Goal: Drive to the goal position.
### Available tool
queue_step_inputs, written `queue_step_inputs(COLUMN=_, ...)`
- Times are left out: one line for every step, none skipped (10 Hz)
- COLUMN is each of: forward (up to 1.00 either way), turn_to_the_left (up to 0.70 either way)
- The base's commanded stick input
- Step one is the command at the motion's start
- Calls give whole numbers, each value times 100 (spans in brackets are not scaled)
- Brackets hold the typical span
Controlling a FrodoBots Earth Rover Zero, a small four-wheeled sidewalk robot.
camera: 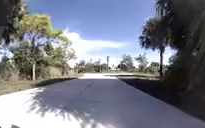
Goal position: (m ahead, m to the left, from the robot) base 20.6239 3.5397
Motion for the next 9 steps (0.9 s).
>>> queue_step_inputs(forward=85, turn_to_the_left=-23)
queue_step_inputs(forward=85, turn_to_the_left=-29)
queue_step_inputs(forward=85, turn_to_the_left=-24)
queue_step_inputs(forward=85, turn_to_the_left=-6)
queue_step_inputs(forward=85, turn_to_the_left=0)
queue_step_inputs(forward=85, turn_to_the_left=0)
queue_step_inputs(forward=85, turn_to_the_left=0)
queue_step_inputs(forward=85, turn_to_the_left=0)
queue_step_inputs(forward=85, turn_to_the_left=0)
